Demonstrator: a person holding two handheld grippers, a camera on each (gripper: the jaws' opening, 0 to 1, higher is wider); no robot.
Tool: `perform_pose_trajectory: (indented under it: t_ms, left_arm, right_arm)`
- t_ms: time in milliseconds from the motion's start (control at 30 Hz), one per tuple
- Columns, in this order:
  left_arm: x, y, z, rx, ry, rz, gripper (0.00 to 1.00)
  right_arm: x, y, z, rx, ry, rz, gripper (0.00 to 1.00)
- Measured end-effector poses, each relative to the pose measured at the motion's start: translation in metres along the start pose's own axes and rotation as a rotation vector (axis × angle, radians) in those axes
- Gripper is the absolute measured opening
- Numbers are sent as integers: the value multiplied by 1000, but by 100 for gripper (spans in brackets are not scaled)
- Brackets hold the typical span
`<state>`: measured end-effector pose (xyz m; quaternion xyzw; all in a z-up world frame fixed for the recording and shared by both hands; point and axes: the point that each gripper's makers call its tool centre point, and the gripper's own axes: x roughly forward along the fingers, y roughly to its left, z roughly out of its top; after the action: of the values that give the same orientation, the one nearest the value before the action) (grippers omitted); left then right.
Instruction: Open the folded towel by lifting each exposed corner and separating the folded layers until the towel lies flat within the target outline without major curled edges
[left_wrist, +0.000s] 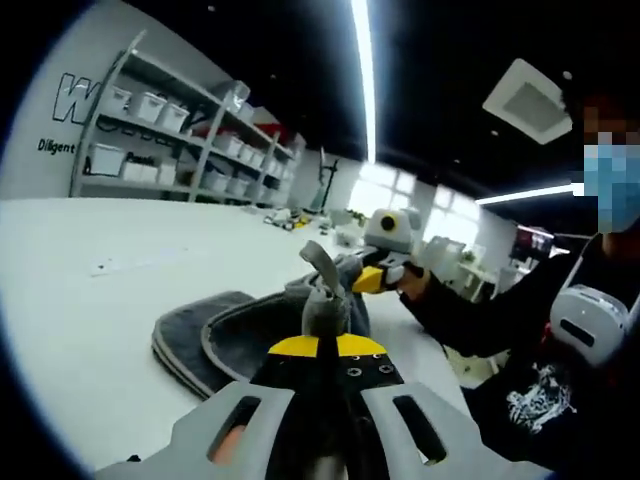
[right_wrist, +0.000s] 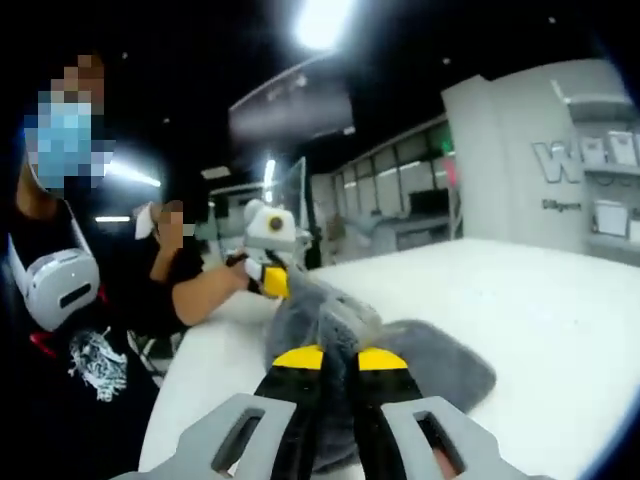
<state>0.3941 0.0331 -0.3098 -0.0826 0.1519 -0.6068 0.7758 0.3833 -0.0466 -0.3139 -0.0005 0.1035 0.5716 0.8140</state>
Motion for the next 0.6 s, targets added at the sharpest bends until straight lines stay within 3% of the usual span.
perform_pose_trajectory:
  t_ms: [400,600]
  left_arm:
    - [-9,-16,-7,39,-12,18,1]
    - [-10,-25,-15,51,-4,17,1]
  right_arm:
    - [-9,9,-1,-21,-8,4,4]
    - [-18,1,-1,-30,1,1,4]
